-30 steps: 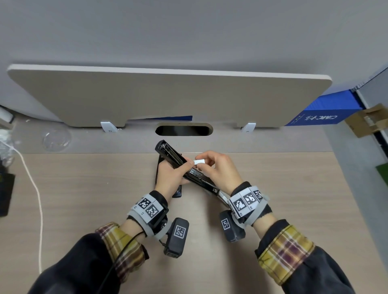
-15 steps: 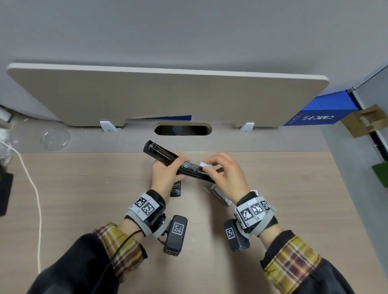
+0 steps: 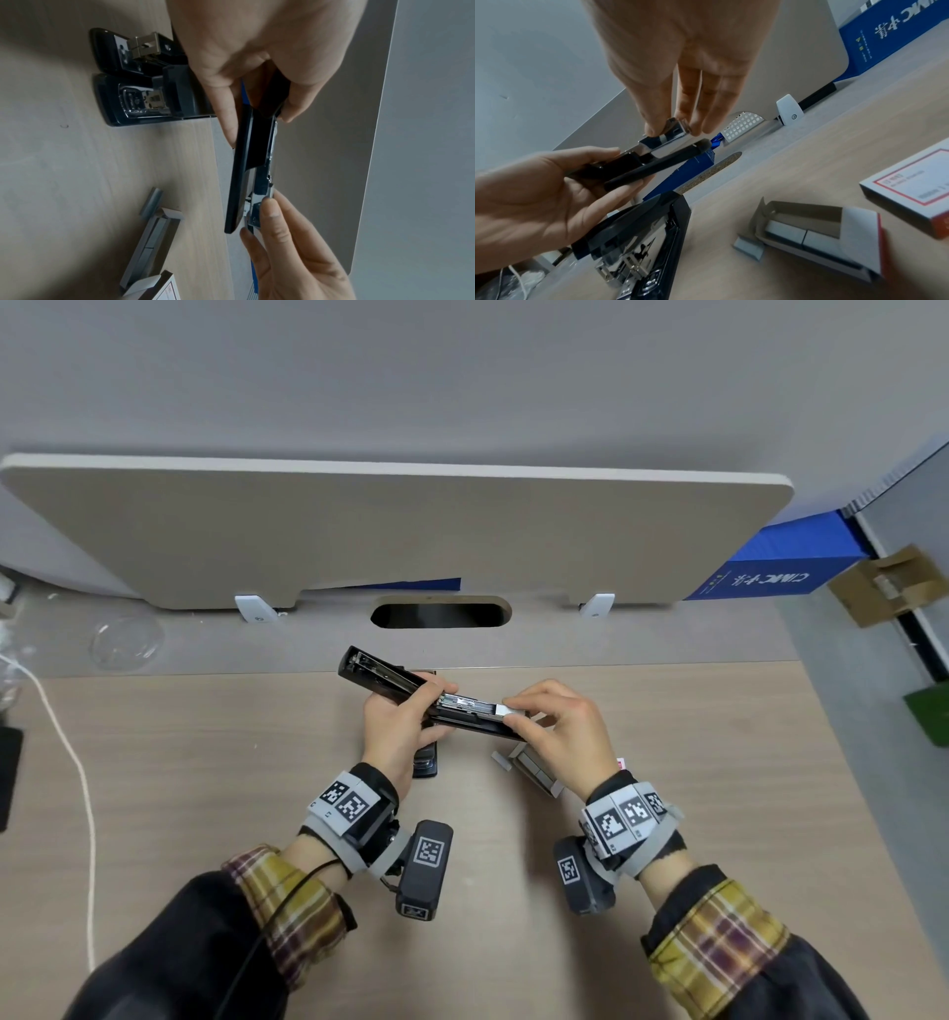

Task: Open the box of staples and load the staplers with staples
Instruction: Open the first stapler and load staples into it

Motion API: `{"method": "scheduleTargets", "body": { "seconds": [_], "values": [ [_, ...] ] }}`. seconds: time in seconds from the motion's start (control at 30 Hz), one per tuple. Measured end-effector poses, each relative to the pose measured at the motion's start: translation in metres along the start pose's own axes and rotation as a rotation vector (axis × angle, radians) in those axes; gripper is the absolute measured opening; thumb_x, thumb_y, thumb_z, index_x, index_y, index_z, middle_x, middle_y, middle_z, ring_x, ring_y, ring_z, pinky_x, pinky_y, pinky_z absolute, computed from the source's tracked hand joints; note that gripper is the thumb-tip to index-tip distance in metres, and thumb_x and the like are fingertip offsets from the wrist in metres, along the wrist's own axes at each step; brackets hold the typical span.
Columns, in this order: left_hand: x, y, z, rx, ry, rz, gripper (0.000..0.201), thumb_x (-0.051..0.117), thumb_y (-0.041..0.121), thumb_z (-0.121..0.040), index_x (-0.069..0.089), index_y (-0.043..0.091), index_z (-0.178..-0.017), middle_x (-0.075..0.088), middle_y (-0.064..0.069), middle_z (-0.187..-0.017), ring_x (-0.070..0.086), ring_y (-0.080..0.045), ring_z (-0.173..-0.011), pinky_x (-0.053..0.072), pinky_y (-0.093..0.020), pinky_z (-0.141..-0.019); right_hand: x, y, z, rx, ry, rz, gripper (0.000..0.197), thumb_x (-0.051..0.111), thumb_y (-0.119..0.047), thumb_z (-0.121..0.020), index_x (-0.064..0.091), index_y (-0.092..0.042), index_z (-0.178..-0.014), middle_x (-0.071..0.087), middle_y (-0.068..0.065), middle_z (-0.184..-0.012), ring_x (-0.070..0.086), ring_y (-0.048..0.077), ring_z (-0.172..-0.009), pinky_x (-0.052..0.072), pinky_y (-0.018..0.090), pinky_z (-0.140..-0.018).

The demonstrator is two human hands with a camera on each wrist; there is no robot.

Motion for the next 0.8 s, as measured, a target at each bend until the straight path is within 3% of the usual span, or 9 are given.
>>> {"method": "scheduleTargets", "body": {
  "seconds": [0.17,0.23,0.37,0.5,0.6,0.7,0.8],
  "values": [
    [0.001,0.000,0.001,0.003,-0.010,0.011,0.005,0.064,0.010,-0.090,0.065,0.009,-0.094,0.072,-0.017,-0.098,0.071,-0.027,-0.096,0.060,-0.040,-0.075,-0.003,0.002,-0.001,0.015,-0.046,0.025,0.012,0.075,-0.024,-0.080,0.077,-0.024,-0.092,0.069,-0.012,-0.087,0.063,0.008,-0.080,0.052,0.037,-0.071],
    [0.002,0.001,0.001,0.005,-0.010,0.004,0.002,0.064,0.011,-0.090,0.066,0.011,-0.088,0.072,-0.018,-0.098,0.071,-0.027,-0.096,0.060,-0.041,-0.077,-0.004,0.004,-0.001,0.022,-0.053,0.032,0.013,0.075,-0.023,-0.080,0.077,-0.024,-0.093,0.067,-0.013,-0.085,0.062,0.007,-0.079,0.052,0.032,-0.070],
    [0.003,0.003,0.002,0.025,-0.008,-0.021,0.021,0.066,0.012,-0.088,0.073,0.020,-0.070,0.072,-0.020,-0.103,0.070,-0.027,-0.096,0.060,-0.042,-0.079,-0.005,0.003,0.000,0.090,-0.059,-0.007,0.013,0.074,-0.018,-0.080,0.076,-0.023,-0.092,0.067,-0.012,-0.085,0.061,0.006,-0.075,0.047,0.023,-0.069],
    [0.005,0.002,0.003,0.032,-0.024,-0.029,0.011,0.066,0.010,-0.088,0.071,0.013,-0.079,0.072,-0.016,-0.096,0.070,-0.026,-0.094,0.060,-0.040,-0.076,-0.001,0.000,-0.007,0.243,-0.001,-0.076,0.007,0.069,-0.033,-0.078,0.073,-0.028,-0.081,0.070,-0.013,-0.082,0.059,0.008,-0.071,0.050,0.030,-0.070],
    [0.008,0.001,0.003,0.035,-0.022,-0.039,0.011,0.068,0.010,-0.086,0.071,0.015,-0.077,0.072,-0.017,-0.097,0.070,-0.025,-0.092,0.060,-0.040,-0.078,0.006,0.002,-0.015,0.323,-0.087,0.010,0.017,0.071,-0.043,-0.071,0.071,-0.030,-0.082,0.067,-0.013,-0.078,0.054,0.000,-0.062,0.048,0.026,-0.068],
    [0.007,0.001,0.002,0.038,-0.009,-0.046,0.011,0.066,0.010,-0.088,0.071,0.014,-0.078,0.073,-0.016,-0.095,0.070,-0.026,-0.093,0.061,-0.039,-0.077,0.009,0.002,-0.021,0.364,-0.136,-0.059,0.012,0.073,-0.033,-0.070,0.072,-0.027,-0.080,0.068,-0.009,-0.077,0.051,-0.004,-0.053,0.044,0.023,-0.065],
    [0.000,0.003,0.000,0.040,0.020,-0.040,0.010,0.065,0.012,-0.089,0.071,0.012,-0.081,0.072,-0.020,-0.101,0.071,-0.027,-0.096,0.061,-0.040,-0.077,0.003,-0.002,-0.023,0.327,-0.147,-0.130,0.006,0.073,-0.020,-0.076,0.073,-0.023,-0.081,0.067,-0.010,-0.075,0.051,-0.004,-0.054,0.044,0.022,-0.065]
  ]
}}
Point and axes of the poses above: each hand's wrist, its own z-axis away from the middle knuckle, its own x-axis out of the palm, y = z × x, the point moved 3 cm from there along -z, towards the middle knuckle
